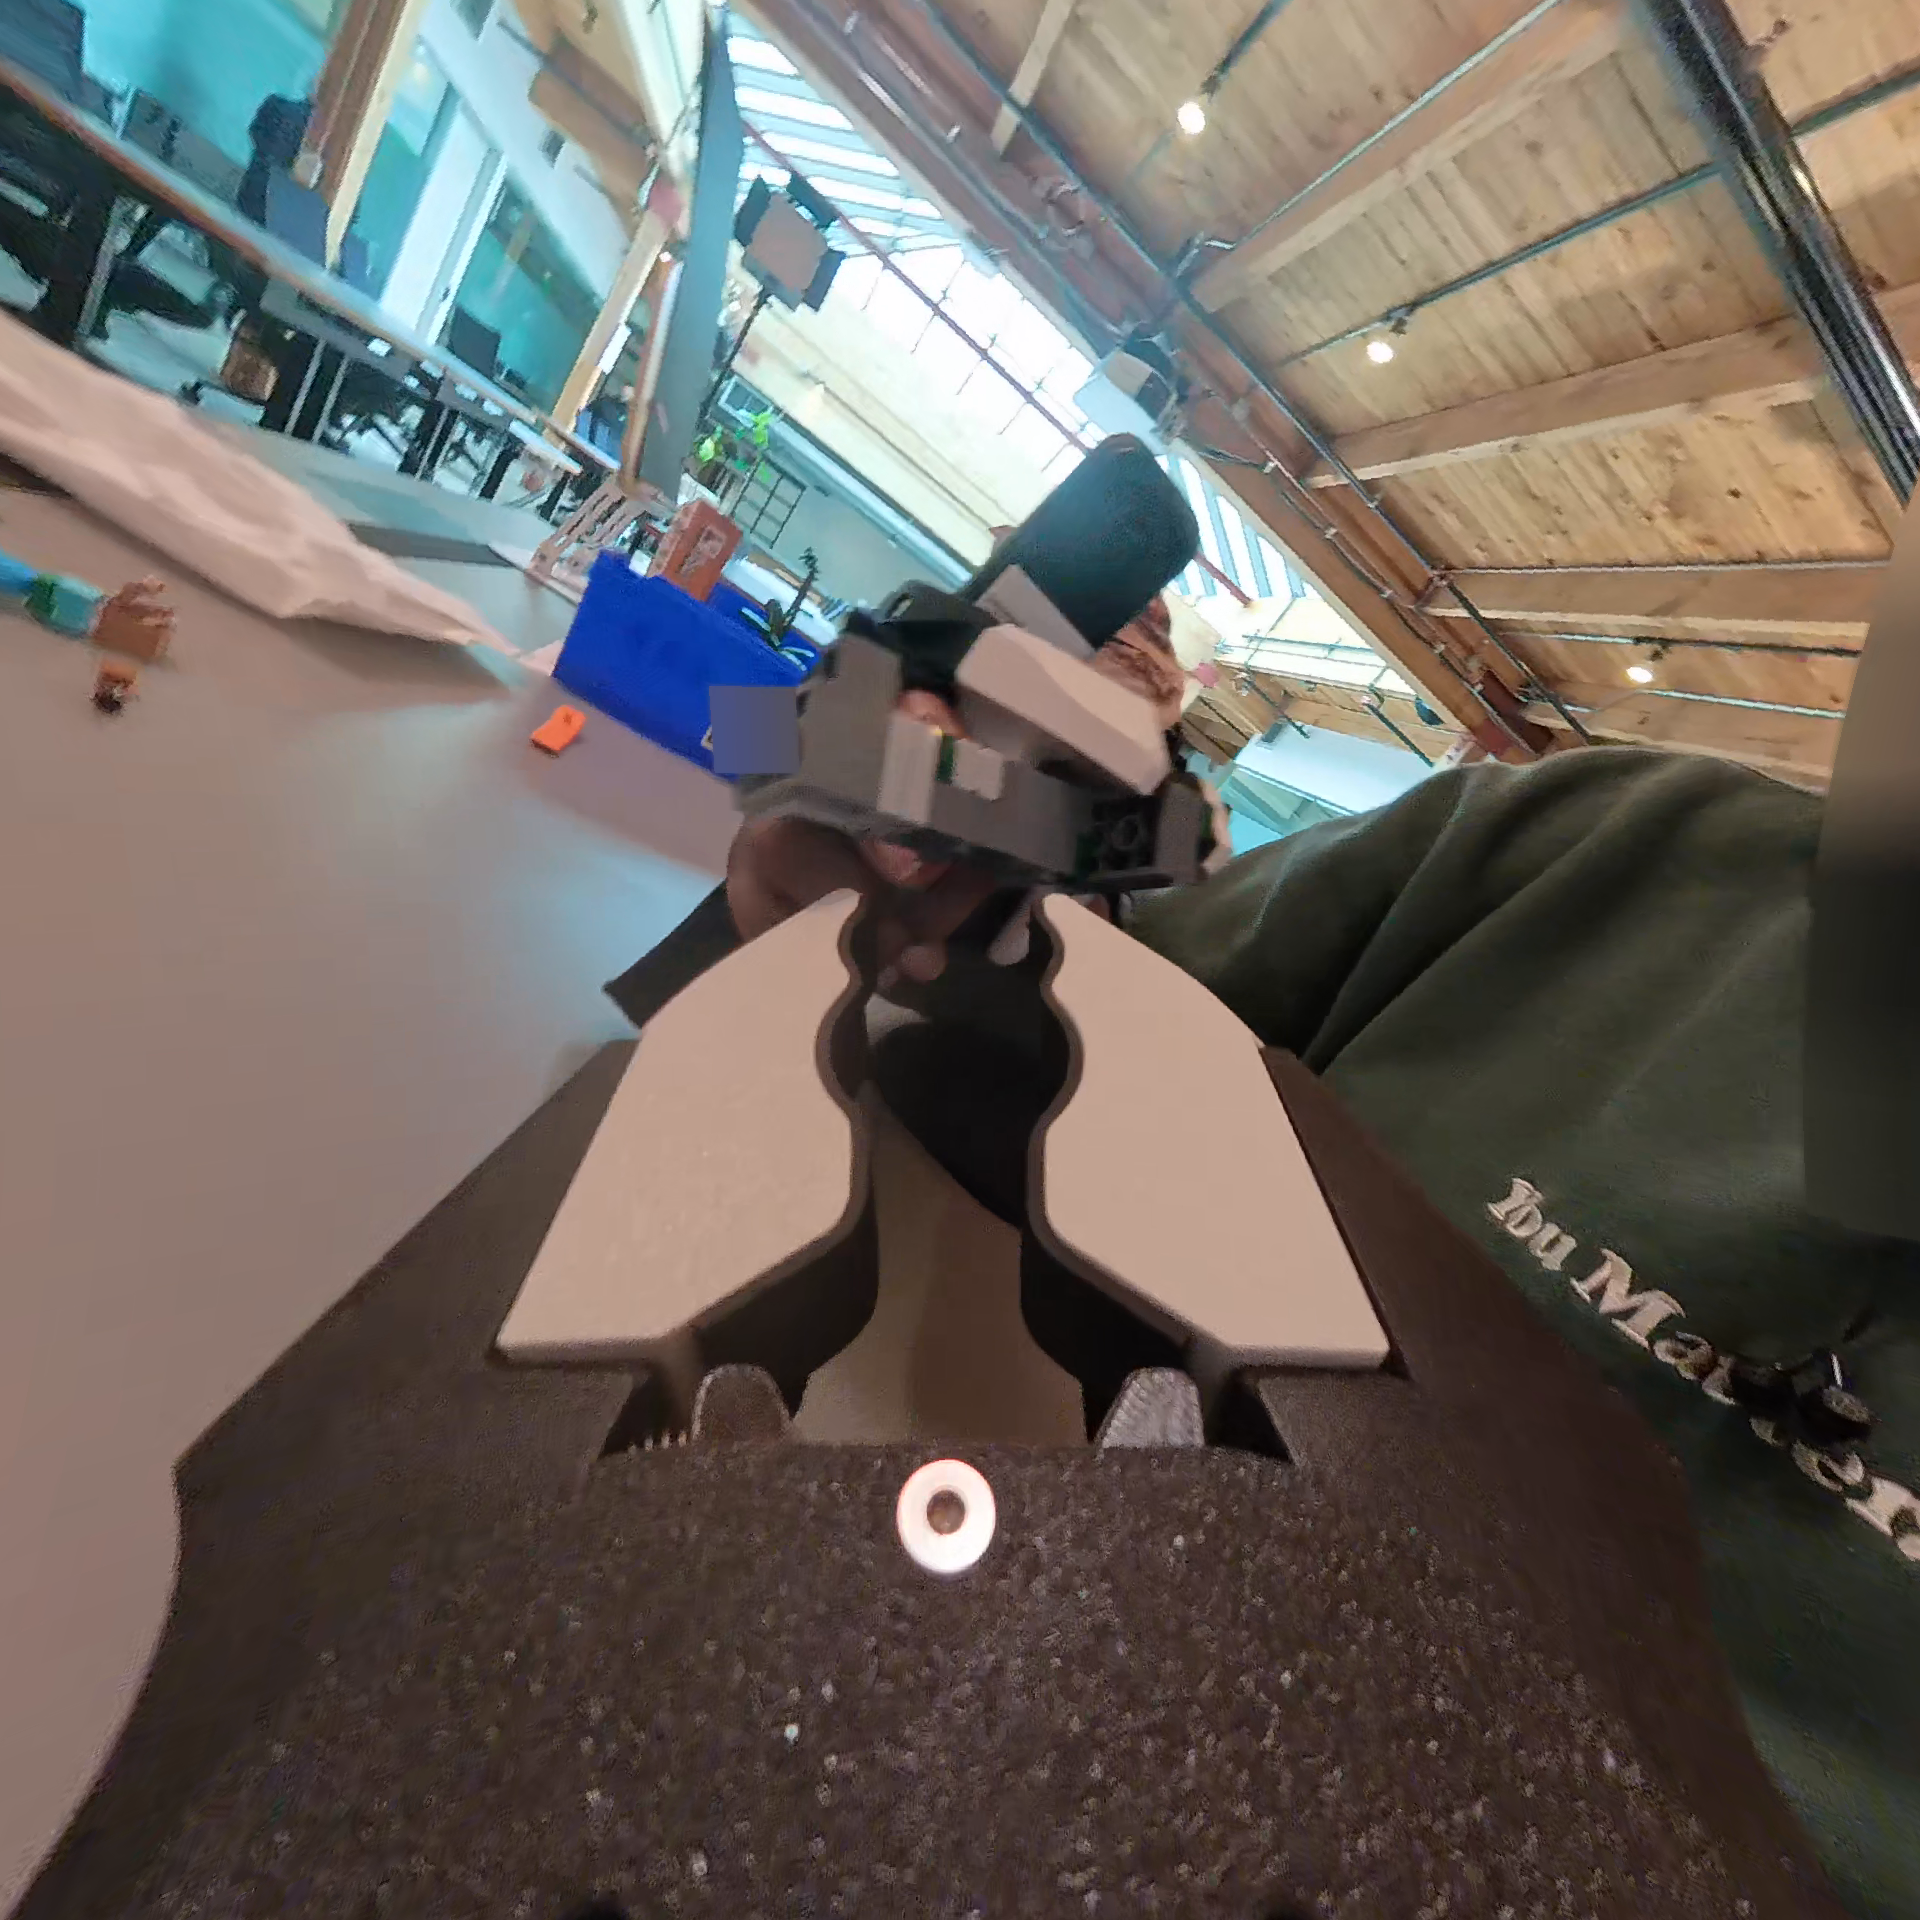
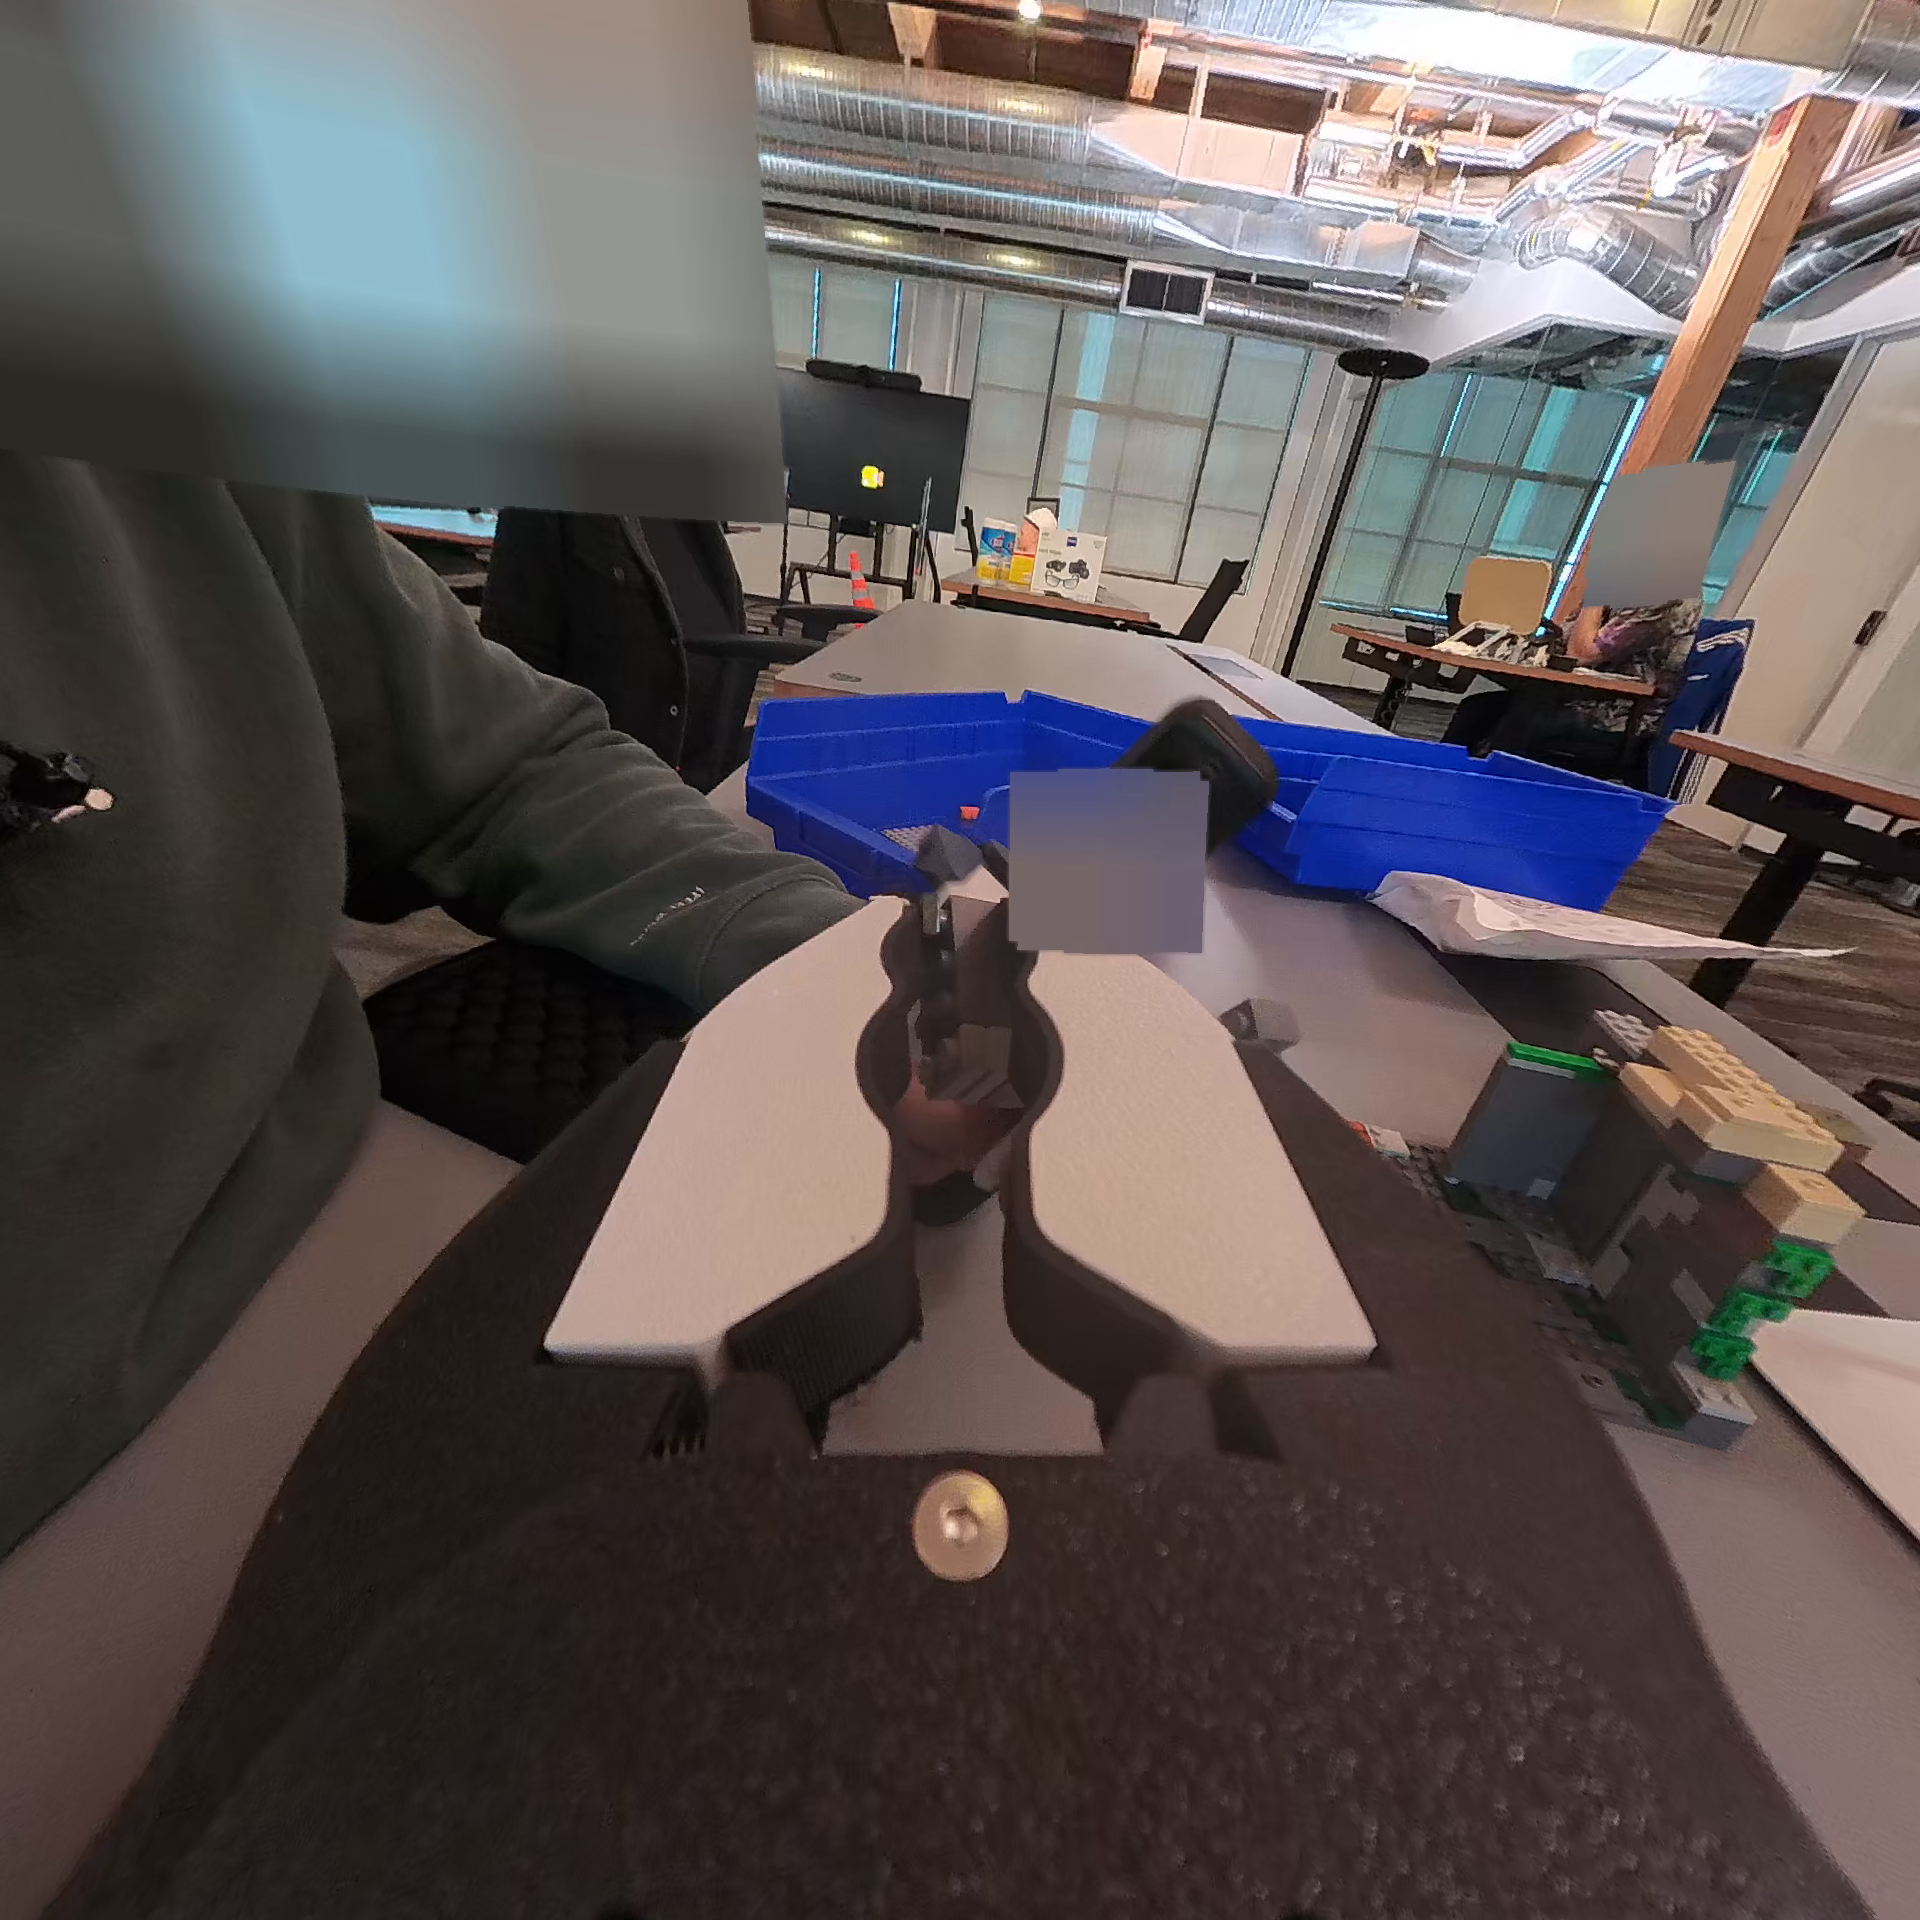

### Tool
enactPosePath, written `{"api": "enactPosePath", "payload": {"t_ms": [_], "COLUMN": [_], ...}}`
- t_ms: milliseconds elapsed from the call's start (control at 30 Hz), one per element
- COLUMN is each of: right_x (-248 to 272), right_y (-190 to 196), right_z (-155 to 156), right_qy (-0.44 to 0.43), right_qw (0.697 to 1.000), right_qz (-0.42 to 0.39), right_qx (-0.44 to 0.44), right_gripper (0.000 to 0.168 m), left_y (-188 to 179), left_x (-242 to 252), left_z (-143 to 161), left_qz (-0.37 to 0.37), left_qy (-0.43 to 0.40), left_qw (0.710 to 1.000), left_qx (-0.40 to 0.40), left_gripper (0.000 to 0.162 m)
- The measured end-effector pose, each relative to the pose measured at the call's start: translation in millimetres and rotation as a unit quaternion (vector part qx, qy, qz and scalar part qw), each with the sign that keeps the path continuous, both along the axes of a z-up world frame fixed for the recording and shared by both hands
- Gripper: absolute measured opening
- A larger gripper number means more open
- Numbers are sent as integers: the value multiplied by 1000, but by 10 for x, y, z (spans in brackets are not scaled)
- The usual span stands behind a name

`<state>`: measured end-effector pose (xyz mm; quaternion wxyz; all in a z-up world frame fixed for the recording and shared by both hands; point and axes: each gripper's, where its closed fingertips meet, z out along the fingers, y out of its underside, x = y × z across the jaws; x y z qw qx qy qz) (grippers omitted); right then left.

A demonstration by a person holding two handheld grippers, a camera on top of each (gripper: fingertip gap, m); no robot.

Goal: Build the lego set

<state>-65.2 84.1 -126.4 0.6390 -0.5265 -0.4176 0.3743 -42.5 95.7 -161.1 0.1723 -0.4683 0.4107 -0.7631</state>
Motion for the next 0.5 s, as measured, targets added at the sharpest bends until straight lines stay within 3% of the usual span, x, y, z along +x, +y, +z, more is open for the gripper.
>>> {"api": "enactPosePath", "payload": {"t_ms": [100, 500], "right_x": [0, -75], "right_y": [-18, -155], "right_z": [43, 62], "right_qy": [8, 1], "right_qw": [1000, 999], "right_qz": [0, 37], "right_qx": [6, 20], "right_gripper": [14, 14], "left_y": [66, 5], "left_x": [52, -99], "left_z": [-100, 236], "left_qz": [14, -67], "left_qy": [32, -50], "left_qw": [999, 987], "left_qx": [-10, -139], "left_gripper": [27, 37]}}
